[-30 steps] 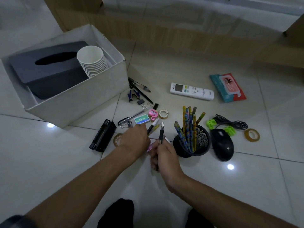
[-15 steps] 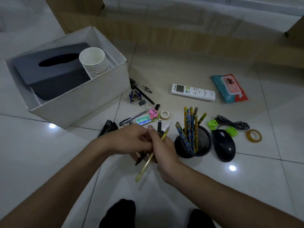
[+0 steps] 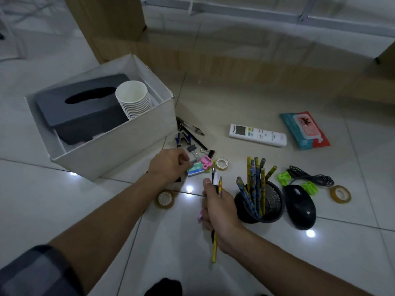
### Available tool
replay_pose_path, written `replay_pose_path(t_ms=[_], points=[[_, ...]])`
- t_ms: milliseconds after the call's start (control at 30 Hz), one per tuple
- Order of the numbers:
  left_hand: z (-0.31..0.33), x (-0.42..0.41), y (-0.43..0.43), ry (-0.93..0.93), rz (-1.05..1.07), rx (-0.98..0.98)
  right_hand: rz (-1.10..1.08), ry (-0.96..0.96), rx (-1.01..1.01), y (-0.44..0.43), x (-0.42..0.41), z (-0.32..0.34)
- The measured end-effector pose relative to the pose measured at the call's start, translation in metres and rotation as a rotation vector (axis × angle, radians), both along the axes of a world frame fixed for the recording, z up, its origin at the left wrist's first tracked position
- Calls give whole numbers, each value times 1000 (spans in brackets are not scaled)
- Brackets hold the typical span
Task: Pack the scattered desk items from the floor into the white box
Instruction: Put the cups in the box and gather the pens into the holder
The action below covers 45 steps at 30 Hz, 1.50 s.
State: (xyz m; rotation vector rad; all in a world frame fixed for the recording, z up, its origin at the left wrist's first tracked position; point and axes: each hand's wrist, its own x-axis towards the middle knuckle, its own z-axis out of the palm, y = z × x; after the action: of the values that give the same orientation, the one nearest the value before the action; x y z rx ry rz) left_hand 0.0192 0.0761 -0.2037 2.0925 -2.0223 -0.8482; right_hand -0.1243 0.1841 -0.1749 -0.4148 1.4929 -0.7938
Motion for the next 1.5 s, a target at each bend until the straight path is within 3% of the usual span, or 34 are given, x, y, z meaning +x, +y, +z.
replay_pose_path(t_ms=[400, 500, 567, 667, 767, 833, 900, 1000, 1100, 1200, 1367, 1500], points=[[1, -5, 6, 0, -89, 118, 39, -10, -37, -6, -2, -4], [24, 3, 13, 234, 19, 112, -4, 7, -43, -10, 2, -1], [47, 4, 18, 411, -43, 239, -1, 42, -51, -14, 2, 3], [66, 0, 29, 516, -197, 434, 29, 29, -22, -20, 6, 8], [68, 7, 24, 576, -158, 500, 16, 48, 49, -22, 8, 5], [69, 13, 8, 519, -10, 375, -28, 57, 67, -23, 8, 3], [64, 14, -18, 339, 43, 76, -67, -2, 46, -23, 6, 2], [45, -5, -59, 93, -166, -200, -57, -207, 54, -18, 1, 7], [21, -28, -82, -268, -472, -180, 99, -235, 52, -16, -2, 13], [3, -37, -84, -493, -558, -277, 161, -220, 34, -18, -4, 15], [-20, -35, -81, -429, -543, -476, 137, -230, 77, -21, -14, 8], [-6, -45, -84, 15, -477, -565, 30, -250, 90, -25, -14, 2]])
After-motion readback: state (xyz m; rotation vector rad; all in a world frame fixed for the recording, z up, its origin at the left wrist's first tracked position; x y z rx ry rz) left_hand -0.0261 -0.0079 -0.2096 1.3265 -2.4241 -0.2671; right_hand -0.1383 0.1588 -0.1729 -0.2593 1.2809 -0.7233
